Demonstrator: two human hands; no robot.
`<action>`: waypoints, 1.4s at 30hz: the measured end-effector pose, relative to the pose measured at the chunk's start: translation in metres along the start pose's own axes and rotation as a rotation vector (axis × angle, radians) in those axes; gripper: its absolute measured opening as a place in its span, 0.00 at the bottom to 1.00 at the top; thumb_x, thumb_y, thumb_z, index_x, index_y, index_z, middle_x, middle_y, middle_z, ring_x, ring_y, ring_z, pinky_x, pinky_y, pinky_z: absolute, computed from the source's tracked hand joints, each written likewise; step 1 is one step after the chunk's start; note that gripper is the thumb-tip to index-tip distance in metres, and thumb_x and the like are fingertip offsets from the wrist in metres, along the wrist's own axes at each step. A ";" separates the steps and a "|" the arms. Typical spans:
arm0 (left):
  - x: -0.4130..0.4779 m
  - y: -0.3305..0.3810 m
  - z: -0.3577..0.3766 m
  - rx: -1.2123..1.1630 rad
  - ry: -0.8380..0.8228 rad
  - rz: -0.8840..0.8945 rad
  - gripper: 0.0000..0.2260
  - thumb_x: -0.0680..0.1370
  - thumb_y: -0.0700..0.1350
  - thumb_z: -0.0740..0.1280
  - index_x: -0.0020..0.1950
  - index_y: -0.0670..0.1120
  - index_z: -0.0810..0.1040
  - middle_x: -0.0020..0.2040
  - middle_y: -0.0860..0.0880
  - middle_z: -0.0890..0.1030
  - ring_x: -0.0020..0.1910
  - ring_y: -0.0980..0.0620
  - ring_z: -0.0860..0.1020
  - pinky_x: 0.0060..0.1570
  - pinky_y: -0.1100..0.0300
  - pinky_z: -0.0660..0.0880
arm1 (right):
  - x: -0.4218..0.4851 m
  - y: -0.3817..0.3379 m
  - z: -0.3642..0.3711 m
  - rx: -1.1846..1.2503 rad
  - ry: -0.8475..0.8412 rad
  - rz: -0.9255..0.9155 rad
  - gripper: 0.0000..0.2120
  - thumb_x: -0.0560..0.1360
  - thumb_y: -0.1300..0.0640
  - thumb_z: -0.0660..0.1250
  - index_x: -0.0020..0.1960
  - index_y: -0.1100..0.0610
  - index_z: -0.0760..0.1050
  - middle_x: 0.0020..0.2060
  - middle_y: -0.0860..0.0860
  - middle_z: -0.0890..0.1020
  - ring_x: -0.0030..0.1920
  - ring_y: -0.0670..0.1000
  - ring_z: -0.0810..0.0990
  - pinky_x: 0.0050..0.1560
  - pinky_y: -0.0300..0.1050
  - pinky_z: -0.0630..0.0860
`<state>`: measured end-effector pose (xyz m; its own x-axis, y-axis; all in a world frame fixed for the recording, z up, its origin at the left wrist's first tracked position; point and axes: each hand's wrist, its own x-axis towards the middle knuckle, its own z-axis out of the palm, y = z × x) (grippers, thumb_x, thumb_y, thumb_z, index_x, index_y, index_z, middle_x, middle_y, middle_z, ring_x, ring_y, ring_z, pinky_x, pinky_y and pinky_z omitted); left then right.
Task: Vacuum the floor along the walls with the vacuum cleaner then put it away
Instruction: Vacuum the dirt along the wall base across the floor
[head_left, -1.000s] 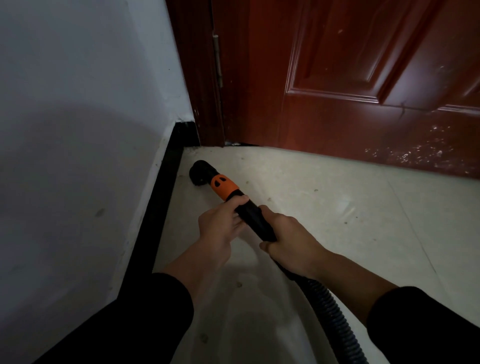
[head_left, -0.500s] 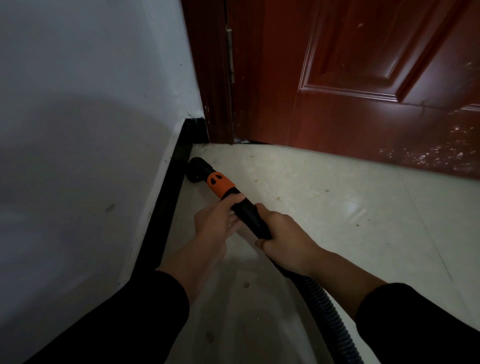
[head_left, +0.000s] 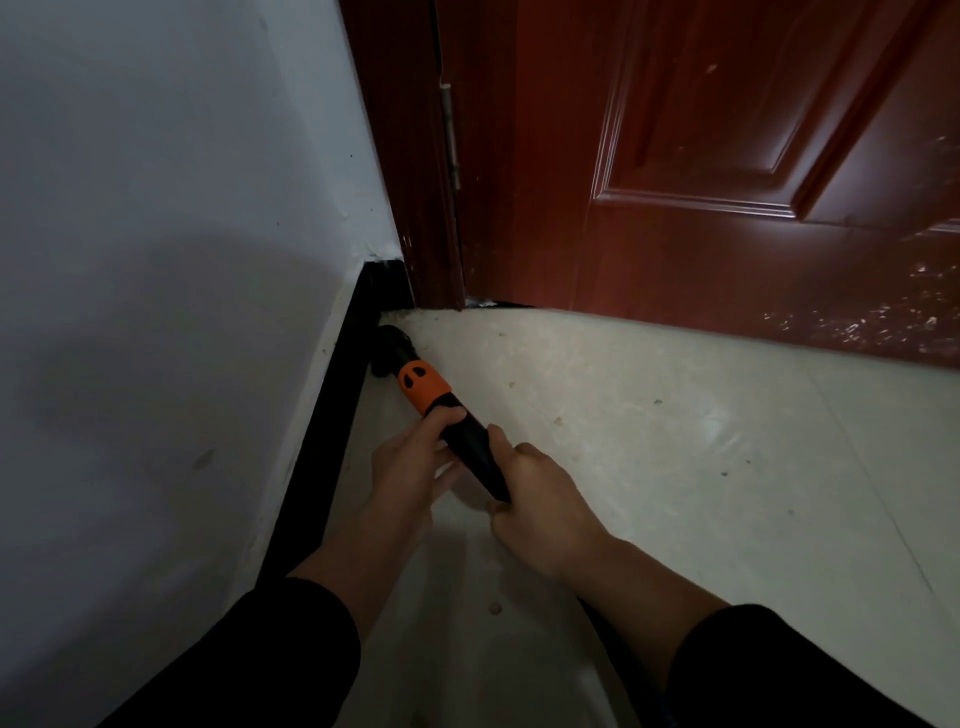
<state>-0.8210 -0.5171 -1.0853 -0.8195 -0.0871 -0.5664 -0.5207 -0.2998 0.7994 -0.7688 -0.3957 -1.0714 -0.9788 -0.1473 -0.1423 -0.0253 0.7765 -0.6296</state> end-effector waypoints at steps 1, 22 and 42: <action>0.001 0.000 0.001 0.001 -0.006 -0.001 0.09 0.73 0.44 0.72 0.53 0.45 0.82 0.45 0.48 0.85 0.41 0.56 0.84 0.33 0.65 0.78 | 0.001 0.001 0.001 -0.010 0.007 0.005 0.34 0.73 0.65 0.63 0.76 0.55 0.55 0.52 0.57 0.74 0.50 0.56 0.75 0.46 0.45 0.72; 0.018 -0.002 0.031 0.023 -0.032 0.034 0.07 0.73 0.43 0.74 0.50 0.45 0.82 0.41 0.51 0.86 0.40 0.56 0.84 0.38 0.63 0.80 | 0.011 0.023 -0.008 0.066 0.070 0.055 0.36 0.74 0.63 0.64 0.78 0.53 0.52 0.52 0.53 0.73 0.52 0.52 0.74 0.46 0.39 0.69; 0.048 0.017 0.029 0.095 0.015 0.069 0.03 0.75 0.44 0.72 0.47 0.46 0.81 0.46 0.50 0.83 0.44 0.54 0.82 0.35 0.65 0.78 | 0.051 0.026 -0.009 0.093 0.027 -0.032 0.35 0.74 0.65 0.64 0.77 0.56 0.55 0.55 0.58 0.75 0.52 0.55 0.76 0.43 0.39 0.66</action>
<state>-0.8758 -0.4983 -1.0933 -0.8508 -0.1191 -0.5118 -0.4841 -0.2015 0.8515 -0.8210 -0.3772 -1.0882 -0.9829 -0.1539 -0.1011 -0.0391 0.7111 -0.7020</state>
